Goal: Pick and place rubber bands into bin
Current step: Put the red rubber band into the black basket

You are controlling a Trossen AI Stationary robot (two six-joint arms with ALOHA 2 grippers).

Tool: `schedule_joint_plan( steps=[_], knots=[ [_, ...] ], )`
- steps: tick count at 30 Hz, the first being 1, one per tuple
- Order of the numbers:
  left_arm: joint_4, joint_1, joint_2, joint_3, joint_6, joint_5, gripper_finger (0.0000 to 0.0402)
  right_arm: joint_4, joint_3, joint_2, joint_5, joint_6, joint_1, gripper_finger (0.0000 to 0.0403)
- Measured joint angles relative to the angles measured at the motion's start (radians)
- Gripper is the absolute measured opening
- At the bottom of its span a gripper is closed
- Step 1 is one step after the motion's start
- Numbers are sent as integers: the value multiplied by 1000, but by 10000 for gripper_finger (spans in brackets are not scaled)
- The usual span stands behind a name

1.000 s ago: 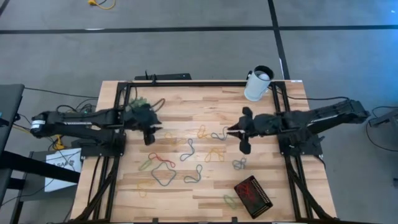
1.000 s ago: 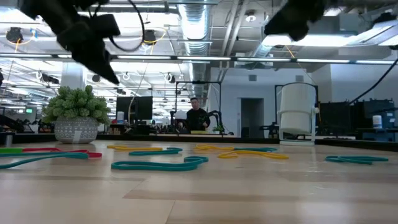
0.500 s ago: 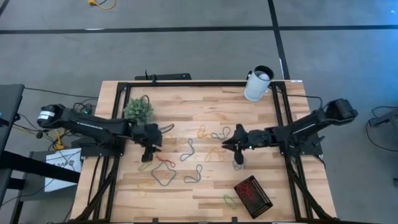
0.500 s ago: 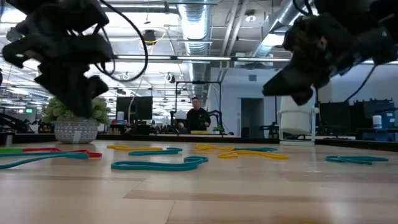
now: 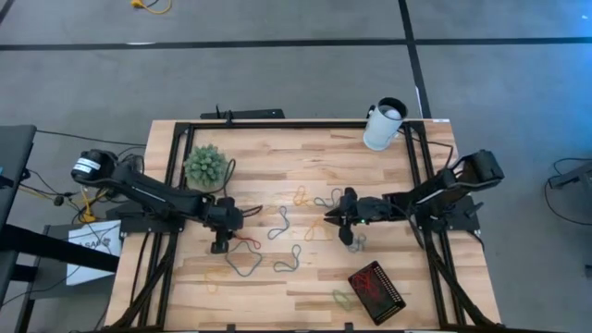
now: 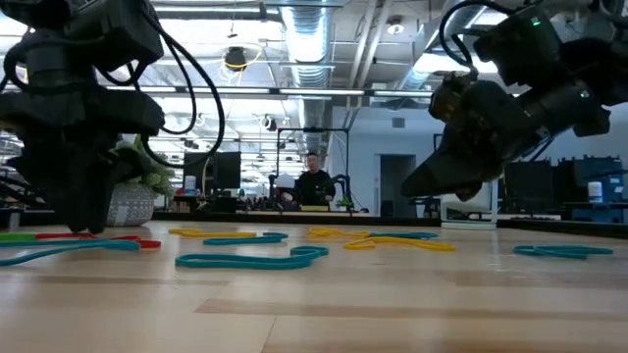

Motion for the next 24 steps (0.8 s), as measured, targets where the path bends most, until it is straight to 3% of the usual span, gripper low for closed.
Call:
schedule_joint_plan(
  steps=[10, 18, 24],
  knots=[
    [5, -19, 83, 8, 3, -66, 96, 19, 0, -2, 1, 11, -14, 69],
    [8, -18, 57, 31, 35, -69, 9, 61, 0, -2, 48, -19, -21, 69],
    [23, -17, 17, 147, 88, -138, 1, 147, 16, -1, 108, -54, -23, 69]
  ],
)
